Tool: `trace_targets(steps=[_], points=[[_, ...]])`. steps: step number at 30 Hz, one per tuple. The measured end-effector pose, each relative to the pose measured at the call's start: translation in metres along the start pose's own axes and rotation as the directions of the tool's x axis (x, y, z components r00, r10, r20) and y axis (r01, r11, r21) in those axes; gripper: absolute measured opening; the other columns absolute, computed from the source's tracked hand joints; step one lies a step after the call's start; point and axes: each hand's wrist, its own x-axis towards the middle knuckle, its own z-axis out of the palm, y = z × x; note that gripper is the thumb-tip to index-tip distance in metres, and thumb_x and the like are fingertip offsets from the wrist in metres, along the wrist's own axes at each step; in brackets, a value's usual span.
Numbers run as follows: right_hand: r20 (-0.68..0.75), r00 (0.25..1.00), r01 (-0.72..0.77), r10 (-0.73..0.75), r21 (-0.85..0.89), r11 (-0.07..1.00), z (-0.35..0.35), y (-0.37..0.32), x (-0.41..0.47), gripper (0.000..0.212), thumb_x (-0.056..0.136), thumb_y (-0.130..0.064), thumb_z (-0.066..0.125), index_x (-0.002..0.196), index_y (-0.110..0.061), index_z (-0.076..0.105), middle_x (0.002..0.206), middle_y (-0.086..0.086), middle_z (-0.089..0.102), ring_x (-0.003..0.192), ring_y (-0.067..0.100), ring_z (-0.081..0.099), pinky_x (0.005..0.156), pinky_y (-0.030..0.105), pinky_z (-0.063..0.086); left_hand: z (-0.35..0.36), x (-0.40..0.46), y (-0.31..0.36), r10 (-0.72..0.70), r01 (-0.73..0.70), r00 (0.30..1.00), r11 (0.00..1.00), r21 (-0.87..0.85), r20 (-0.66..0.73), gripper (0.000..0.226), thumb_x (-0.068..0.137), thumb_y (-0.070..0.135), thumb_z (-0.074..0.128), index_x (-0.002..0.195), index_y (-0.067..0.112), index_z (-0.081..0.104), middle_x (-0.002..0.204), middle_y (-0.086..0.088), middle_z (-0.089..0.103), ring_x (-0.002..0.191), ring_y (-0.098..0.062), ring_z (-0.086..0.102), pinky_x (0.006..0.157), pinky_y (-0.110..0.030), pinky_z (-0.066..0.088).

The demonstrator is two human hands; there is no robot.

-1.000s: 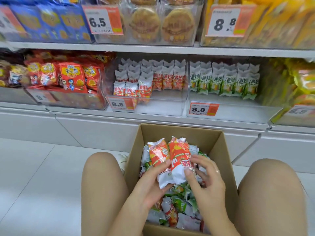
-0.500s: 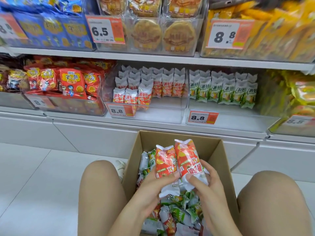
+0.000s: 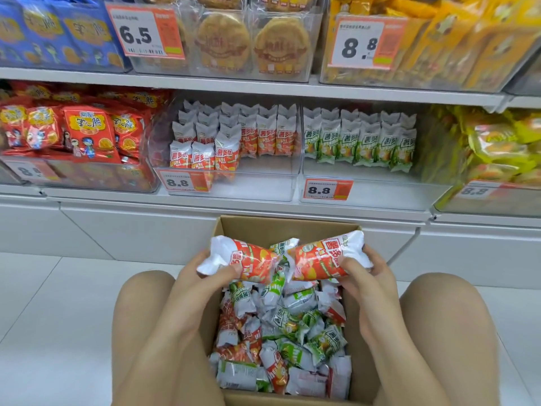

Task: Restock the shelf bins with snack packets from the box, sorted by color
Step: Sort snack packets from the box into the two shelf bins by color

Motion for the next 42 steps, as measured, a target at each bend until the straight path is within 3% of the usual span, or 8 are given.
trace_targets(steps=[5, 12, 20, 27, 30, 36, 38, 42], points=[[0.014, 0.997, -0.081, 0.081, 0.018, 0.997, 0.002, 0.000, 0.003, 0.011, 0.094, -0.012, 0.054, 0.097, -0.015, 0.064, 0.083, -0.001, 0.066, 0.079, 0.011, 0.063, 0.071, 0.028, 0.051, 0.011, 0.006, 0.001, -0.087, 0.106, 0.994, 0.909, -0.402, 0.065, 0.055, 0.061, 0.030, 0.086, 0.110, 0.013, 0.067, 0.103, -0.008, 0.069, 0.095, -0.020, 0.064, 0.083, -0.033, 0.053], [0.101, 0.990, -0.076, 0.102, -0.237, 0.969, 0.036, 0.008, 0.005, 0.037, 0.086, -0.031, 0.068, 0.117, -0.011, 0.061, 0.098, 0.003, 0.074, 0.089, 0.015, 0.071, 0.077, 0.032, 0.057, 0.060, 0.000, 0.007, -0.233, 0.264, 0.961, 0.934, -0.241, 0.151, 0.041, 0.081, 0.035, 0.064, 0.114, 0.012, 0.067, 0.110, -0.013, 0.071, 0.102, -0.028, 0.067, 0.093, -0.042, 0.051], [0.357, 0.921, -0.061, 0.153, -0.257, 0.965, 0.070, 0.005, -0.001, 0.050, 0.077, -0.054, 0.063, 0.121, -0.028, 0.062, 0.110, -0.006, 0.072, 0.101, 0.010, 0.068, 0.092, 0.033, 0.053, 0.056, 0.013, 0.013, -0.095, 0.109, 0.992, 0.975, -0.194, 0.083, 0.033, 0.094, 0.033, 0.054, 0.120, 0.015, 0.064, 0.111, -0.011, 0.071, 0.105, -0.027, 0.067, 0.098, -0.049, 0.049], [0.438, 0.890, -0.048, 0.129, -0.192, 0.980, 0.119, -0.012, 0.037, 0.068, 0.064, -0.038, 0.085, 0.123, -0.030, 0.053, 0.109, -0.003, 0.072, 0.101, 0.016, 0.069, 0.088, 0.033, 0.054, 0.055, 0.057, 0.028, -0.018, 0.017, 1.000, 0.985, -0.174, -0.006, 0.033, 0.101, 0.035, 0.039, 0.123, 0.025, 0.061, 0.103, 0.004, 0.074, 0.091, -0.008, 0.071, 0.071, -0.023, 0.057], [0.448, 0.888, -0.044, 0.101, -0.135, 0.990, 0.142, -0.026, 0.072, 0.075, 0.061, -0.024, 0.088, 0.127, -0.024, 0.051, 0.108, 0.004, 0.072, 0.098, 0.022, 0.070, 0.086, 0.039, 0.055, 0.048, 0.094, 0.051, -0.088, 0.098, 0.995, 0.968, -0.231, 0.055, 0.044, 0.097, 0.048, 0.039, 0.115, 0.020, 0.067, 0.103, -0.003, 0.074, 0.095, -0.015, 0.071, 0.083, -0.033, 0.056], [0.457, 0.889, 0.063, 0.013, -0.150, 0.987, 0.184, -0.054, 0.146, 0.068, 0.066, -0.023, 0.068, 0.130, -0.018, 0.045, 0.087, 0.000, 0.068, 0.069, 0.015, 0.068, 0.053, 0.029, 0.056, 0.021, 0.171, 0.079, 0.118, -0.129, 0.991, 0.972, 0.198, 0.068, 0.046, 0.097, 0.055, 0.020, 0.133, 0.040, 0.044, 0.127, 0.024, 0.040, 0.129, 0.003, 0.033, 0.101, -0.019, 0.020], [0.455, 0.890, 0.072, 0.024, -0.191, 0.979, 0.198, -0.056, 0.171, 0.066, 0.069, -0.026, 0.068, 0.130, -0.015, 0.044, 0.092, 0.005, 0.064, 0.069, 0.021, 0.066, 0.046, 0.024, 0.051, 0.004, 0.172, 0.074, 0.250, -0.215, 0.968, 0.833, 0.510, 0.000, 0.053, 0.098, 0.053, 0.027, 0.142, 0.027, 0.041, 0.138, 0.017, 0.043, 0.131, -0.002, 0.034, 0.105, -0.022, 0.024], [0.386, 0.920, 0.053, 0.064, -0.285, 0.957, 0.225, -0.045, 0.218, 0.074, 0.066, -0.028, 0.074, 0.132, -0.012, 0.046, 0.106, 0.012, 0.068, 0.087, 0.025, 0.069, 0.069, 0.036, 0.055, -0.010, 0.187, 0.069, 0.353, -0.147, 0.933, 0.538, 0.830, -0.064, 0.063, 0.096, 0.055, 0.028, 0.146, 0.016, 0.035, 0.145, -0.005, 0.043, 0.135, -0.023, 0.035, 0.112, -0.041, 0.027]])
